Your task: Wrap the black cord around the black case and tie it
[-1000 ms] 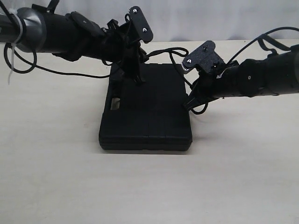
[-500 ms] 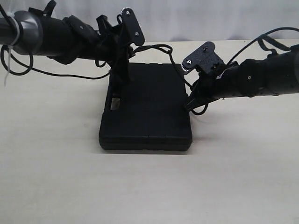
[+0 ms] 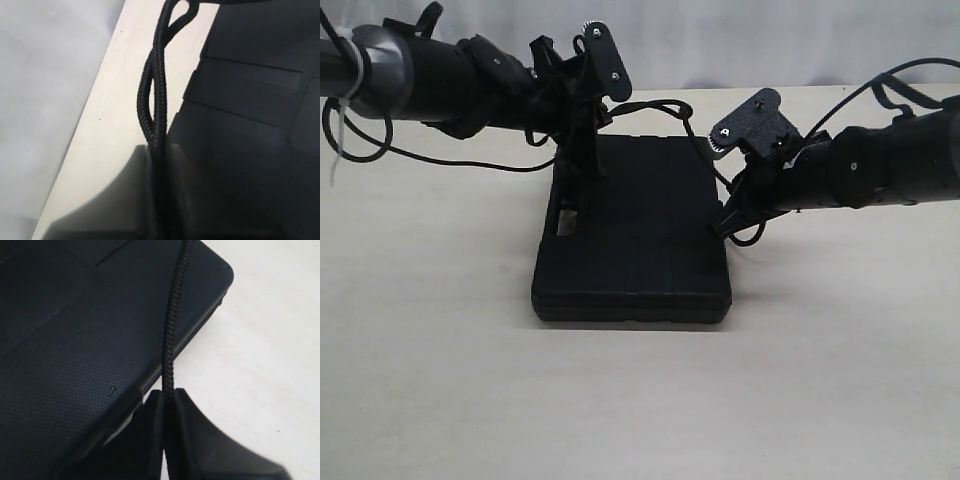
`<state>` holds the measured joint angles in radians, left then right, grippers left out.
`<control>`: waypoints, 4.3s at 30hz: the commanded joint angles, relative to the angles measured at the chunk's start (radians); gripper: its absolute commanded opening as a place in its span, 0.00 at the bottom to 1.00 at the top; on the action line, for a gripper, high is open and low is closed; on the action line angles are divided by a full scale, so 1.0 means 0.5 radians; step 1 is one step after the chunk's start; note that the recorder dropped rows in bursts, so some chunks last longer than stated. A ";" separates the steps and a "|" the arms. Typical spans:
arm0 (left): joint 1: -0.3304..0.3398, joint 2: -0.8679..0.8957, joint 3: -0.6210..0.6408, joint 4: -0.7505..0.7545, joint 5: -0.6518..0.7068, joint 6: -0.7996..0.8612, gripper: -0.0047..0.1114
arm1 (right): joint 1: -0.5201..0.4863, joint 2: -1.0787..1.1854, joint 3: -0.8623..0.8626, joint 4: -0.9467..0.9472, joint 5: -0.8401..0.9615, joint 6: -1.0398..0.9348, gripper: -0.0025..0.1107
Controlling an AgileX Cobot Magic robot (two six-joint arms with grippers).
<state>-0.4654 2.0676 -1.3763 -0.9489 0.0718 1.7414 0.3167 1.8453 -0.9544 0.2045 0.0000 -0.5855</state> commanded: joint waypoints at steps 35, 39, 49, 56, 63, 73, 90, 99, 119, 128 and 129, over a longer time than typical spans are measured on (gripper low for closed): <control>-0.015 -0.107 0.021 0.196 0.319 0.110 0.04 | -0.003 0.002 0.002 -0.013 0.012 -0.008 0.06; -0.015 -0.107 0.027 0.191 0.269 0.080 0.04 | -0.003 0.002 0.002 -0.022 0.040 -0.008 0.06; -0.015 -0.107 0.027 0.156 0.262 0.068 0.04 | -0.003 0.004 0.002 -0.022 0.110 -0.055 0.06; -0.015 -0.107 0.027 0.306 0.464 0.084 0.04 | -0.003 0.004 0.002 -0.022 0.039 -0.041 0.06; -0.015 -0.107 0.027 0.301 0.334 0.044 0.04 | -0.003 0.004 0.002 -0.022 0.059 -0.033 0.06; -0.015 -0.107 0.027 0.290 0.305 0.020 0.04 | -0.003 -0.074 0.002 -0.022 0.109 -0.035 0.06; -0.020 -0.107 0.027 0.302 0.454 0.071 0.04 | -0.096 -0.073 0.005 -0.022 0.102 0.000 0.06; -0.024 -0.110 0.027 0.214 0.460 0.139 0.04 | -0.164 -0.056 0.005 -0.022 0.082 0.074 0.06; 0.005 -0.133 0.027 0.273 0.750 0.081 0.36 | -0.164 -0.018 0.005 -0.022 0.068 0.079 0.06; 0.001 -0.124 0.027 0.270 0.755 0.127 0.38 | -0.164 -0.018 0.005 -0.022 0.068 0.096 0.06; 0.001 -0.124 0.027 0.218 0.746 0.136 0.38 | -0.164 -0.018 0.005 -0.022 0.068 0.096 0.06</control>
<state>-0.4650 2.0097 -1.3679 -0.7918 0.4596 1.7993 0.2369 1.8370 -0.9544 0.1979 0.0444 -0.5413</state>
